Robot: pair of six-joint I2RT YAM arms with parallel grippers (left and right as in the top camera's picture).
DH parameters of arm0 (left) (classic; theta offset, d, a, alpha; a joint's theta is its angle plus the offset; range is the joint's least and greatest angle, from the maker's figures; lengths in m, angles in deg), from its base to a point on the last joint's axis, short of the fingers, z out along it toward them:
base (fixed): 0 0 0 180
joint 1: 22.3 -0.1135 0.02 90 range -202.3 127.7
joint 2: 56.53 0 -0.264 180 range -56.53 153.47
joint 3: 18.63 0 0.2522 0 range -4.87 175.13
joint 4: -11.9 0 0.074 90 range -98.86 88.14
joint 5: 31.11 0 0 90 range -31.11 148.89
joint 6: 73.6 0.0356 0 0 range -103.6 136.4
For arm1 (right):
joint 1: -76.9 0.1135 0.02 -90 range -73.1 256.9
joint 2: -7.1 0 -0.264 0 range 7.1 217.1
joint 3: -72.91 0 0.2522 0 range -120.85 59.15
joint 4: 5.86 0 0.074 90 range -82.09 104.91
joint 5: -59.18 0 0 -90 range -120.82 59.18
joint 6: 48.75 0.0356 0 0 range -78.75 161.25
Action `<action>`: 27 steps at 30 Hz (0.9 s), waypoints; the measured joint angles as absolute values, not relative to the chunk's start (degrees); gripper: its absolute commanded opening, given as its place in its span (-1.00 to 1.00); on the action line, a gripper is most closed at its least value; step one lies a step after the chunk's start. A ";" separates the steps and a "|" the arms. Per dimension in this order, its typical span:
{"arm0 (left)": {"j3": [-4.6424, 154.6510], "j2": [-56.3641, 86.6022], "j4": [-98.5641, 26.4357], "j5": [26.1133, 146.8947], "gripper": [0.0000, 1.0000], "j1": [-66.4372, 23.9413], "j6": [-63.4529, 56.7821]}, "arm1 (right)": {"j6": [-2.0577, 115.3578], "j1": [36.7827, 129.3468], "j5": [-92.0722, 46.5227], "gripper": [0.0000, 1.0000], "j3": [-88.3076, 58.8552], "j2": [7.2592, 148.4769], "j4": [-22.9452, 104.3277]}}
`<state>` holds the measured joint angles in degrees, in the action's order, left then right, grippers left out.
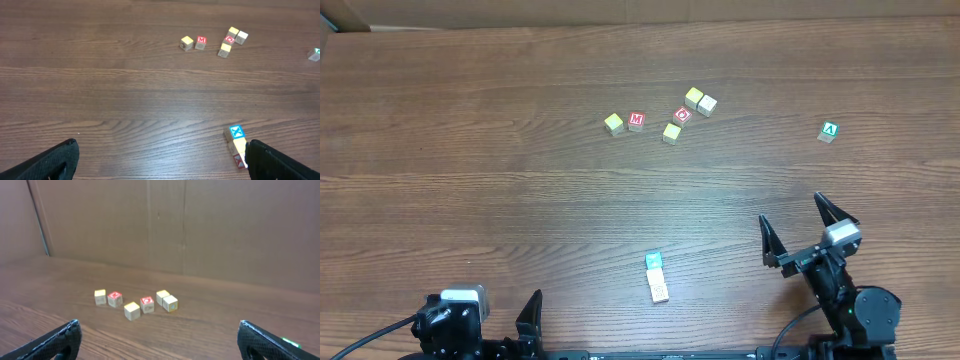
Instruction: Flip 3 blocks
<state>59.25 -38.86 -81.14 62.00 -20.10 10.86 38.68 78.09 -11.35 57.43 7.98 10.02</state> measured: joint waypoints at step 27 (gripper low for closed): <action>59.25 -38.86 -81.17 62.02 1.00 -20.10 10.84 | 38.27 80.69 -12.21 1.00 58.09 7.94 11.52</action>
